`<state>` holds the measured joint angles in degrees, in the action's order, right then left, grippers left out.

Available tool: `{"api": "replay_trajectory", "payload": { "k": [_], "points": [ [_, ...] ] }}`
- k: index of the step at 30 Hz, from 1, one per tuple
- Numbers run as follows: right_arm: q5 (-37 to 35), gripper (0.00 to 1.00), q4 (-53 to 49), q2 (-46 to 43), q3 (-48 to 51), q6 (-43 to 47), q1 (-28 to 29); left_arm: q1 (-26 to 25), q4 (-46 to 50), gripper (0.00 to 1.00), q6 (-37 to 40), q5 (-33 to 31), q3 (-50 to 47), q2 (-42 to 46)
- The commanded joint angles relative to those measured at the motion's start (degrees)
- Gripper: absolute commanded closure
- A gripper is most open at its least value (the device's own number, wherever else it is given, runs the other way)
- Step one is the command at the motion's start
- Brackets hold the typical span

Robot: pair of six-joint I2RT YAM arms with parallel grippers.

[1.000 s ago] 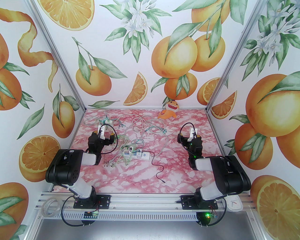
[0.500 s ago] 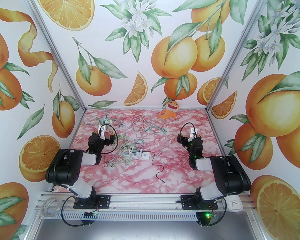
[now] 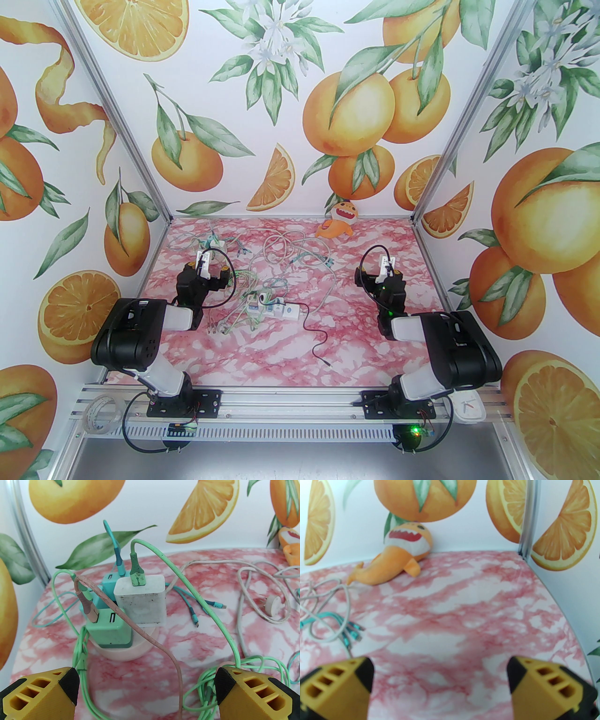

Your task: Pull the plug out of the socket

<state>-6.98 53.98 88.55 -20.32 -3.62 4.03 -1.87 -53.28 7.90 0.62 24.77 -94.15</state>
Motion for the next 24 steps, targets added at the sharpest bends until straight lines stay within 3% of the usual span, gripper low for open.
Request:
{"api": "replay_trajectory", "payload": {
  "k": [1, 11, 16, 18, 21, 24],
  "points": [
    [1.4, 0.0, -0.2, 0.5, -1.0, -0.4, -0.3, 0.5, -0.2, 0.0, 0.1, 1.2, 0.1, 0.2],
    [1.3, 0.0, -0.5, 0.5, -1.2, -0.4, -0.3, 1.9, 2.0, 0.0, -2.1, 1.1, 0.9, 1.6],
    [-2.8, 0.0, 1.4, -2.5, 0.9, -1.0, 0.4, 2.0, 20.8, 0.0, -4.7, -7.4, 7.1, 11.9],
    [-5.1, 0.0, -2.5, -7.0, 0.9, -1.0, 1.0, 1.9, 33.6, 0.0, -8.4, -13.0, 12.3, 17.7],
    [-10.8, 0.0, -13.2, -13.9, -1.9, -2.7, 1.7, 2.5, 51.4, 0.0, -14.8, -14.9, 21.7, 22.7],
    [-21.3, 0.0, -32.5, -18.8, -9.1, -18.4, 1.2, 3.1, 67.9, 0.0, -22.2, -13.3, 31.2, 24.6]
  ]
}}
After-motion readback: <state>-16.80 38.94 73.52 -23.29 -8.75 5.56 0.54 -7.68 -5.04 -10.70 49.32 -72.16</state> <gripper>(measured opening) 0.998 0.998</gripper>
